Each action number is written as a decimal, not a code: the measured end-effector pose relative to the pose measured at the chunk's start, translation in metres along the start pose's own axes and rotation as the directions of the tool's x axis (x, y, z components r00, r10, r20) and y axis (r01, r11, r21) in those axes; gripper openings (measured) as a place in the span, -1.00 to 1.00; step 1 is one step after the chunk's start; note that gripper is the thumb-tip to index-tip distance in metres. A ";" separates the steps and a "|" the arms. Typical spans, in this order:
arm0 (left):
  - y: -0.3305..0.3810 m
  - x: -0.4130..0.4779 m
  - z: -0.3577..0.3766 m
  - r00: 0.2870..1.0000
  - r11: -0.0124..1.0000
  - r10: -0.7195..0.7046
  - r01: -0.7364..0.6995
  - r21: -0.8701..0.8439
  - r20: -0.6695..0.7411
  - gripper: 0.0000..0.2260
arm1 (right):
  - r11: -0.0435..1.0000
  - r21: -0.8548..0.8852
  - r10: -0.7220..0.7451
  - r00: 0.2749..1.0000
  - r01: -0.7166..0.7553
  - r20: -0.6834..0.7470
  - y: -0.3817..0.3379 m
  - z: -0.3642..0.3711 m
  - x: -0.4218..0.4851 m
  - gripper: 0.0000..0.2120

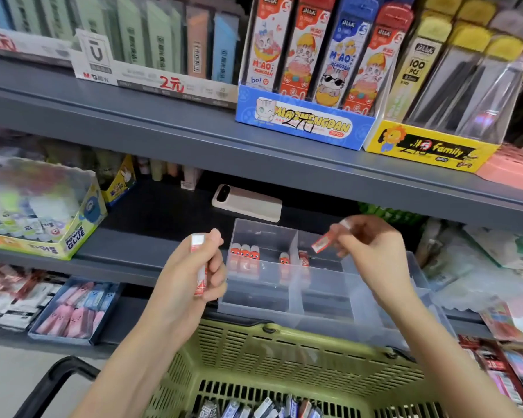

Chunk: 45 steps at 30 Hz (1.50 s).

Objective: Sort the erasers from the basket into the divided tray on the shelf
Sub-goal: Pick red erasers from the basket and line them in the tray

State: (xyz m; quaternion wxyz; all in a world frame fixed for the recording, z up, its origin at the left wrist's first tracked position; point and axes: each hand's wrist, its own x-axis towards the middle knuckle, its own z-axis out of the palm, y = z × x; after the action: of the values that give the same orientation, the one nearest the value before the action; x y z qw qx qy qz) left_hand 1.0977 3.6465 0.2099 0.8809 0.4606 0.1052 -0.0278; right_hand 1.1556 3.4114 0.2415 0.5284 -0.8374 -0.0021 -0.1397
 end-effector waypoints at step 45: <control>-0.046 -0.008 0.022 0.826 0.009 0.349 -0.475 0.880 0.443 -0.77 | 0.525 -0.851 0.449 0.840 0.027 0.303 0.028 0.002 0.051 -0.79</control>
State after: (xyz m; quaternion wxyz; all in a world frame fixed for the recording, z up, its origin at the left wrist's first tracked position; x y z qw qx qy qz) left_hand 1.0863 3.6019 0.1868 0.3421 0.9203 -0.1207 0.1463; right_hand 1.2089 3.3932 0.2277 0.0644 -0.9843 0.0363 0.1605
